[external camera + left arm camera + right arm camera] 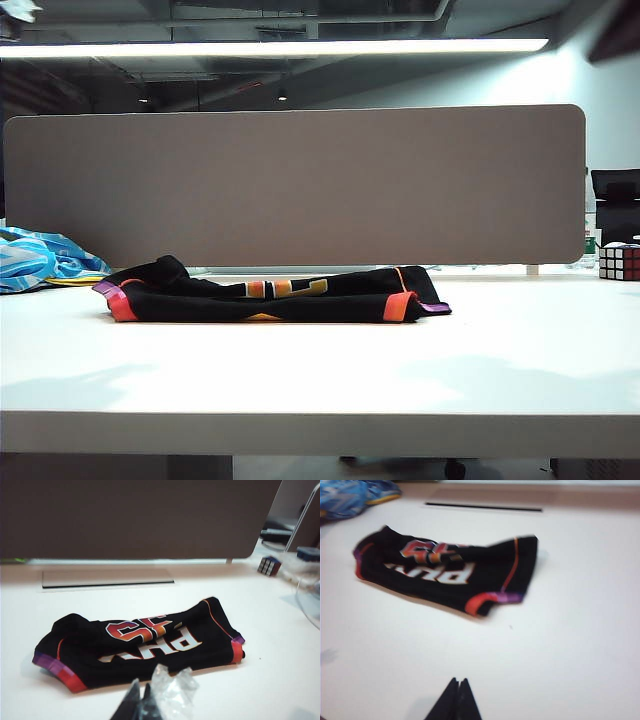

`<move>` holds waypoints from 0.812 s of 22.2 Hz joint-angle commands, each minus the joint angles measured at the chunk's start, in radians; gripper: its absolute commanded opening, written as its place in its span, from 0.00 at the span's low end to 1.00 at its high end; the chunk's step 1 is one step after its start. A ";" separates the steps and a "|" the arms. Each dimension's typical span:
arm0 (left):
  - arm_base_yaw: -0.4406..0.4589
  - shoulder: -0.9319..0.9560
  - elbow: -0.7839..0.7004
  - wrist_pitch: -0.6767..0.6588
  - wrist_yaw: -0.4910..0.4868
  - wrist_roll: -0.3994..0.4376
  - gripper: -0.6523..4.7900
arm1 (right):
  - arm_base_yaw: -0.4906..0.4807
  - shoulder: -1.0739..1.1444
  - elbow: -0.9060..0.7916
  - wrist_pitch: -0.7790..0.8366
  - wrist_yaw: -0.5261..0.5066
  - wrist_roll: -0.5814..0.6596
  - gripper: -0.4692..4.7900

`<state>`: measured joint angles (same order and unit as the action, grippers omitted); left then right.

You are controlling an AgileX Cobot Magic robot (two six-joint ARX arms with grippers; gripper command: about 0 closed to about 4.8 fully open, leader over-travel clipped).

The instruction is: Fold the bottom side of the basketball jersey horizontally towards the center, about one-third of the way, and then fold the bottom of the basketball jersey up towards the top, creating a neat rectangle.

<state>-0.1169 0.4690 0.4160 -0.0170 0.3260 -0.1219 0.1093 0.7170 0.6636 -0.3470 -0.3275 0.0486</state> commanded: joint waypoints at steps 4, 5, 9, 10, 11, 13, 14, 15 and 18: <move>0.001 -0.229 -0.151 0.004 -0.021 -0.019 0.11 | 0.002 -0.235 -0.237 0.150 0.098 0.093 0.09; 0.001 -0.266 -0.173 0.003 -0.036 -0.026 0.11 | 0.002 -0.266 -0.270 0.174 0.105 0.104 0.09; 0.001 -0.394 -0.262 0.005 -0.071 -0.032 0.11 | 0.002 -0.425 -0.426 0.310 0.122 0.135 0.09; 0.001 -0.423 -0.287 0.003 -0.092 -0.037 0.11 | 0.002 -0.472 -0.473 0.345 0.138 0.134 0.09; 0.001 -0.438 -0.301 0.004 -0.102 -0.036 0.11 | 0.002 -0.499 -0.500 0.356 0.153 0.135 0.09; 0.001 -0.454 -0.319 0.006 -0.106 -0.036 0.11 | 0.002 -0.536 -0.535 0.359 0.188 0.134 0.09; 0.001 -0.459 -0.330 0.015 -0.106 -0.037 0.11 | 0.002 -0.555 -0.556 0.359 0.206 0.133 0.09; 0.001 -0.459 -0.338 0.021 -0.105 -0.037 0.11 | 0.002 -0.569 -0.572 0.359 0.219 0.130 0.09; 0.001 -0.459 -0.378 0.069 -0.105 -0.035 0.11 | 0.002 -0.613 -0.639 0.374 0.248 0.101 0.09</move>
<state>-0.1165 0.0093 0.0544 0.0025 0.2234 -0.1547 0.1101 0.1116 0.0391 0.0013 -0.0895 0.1692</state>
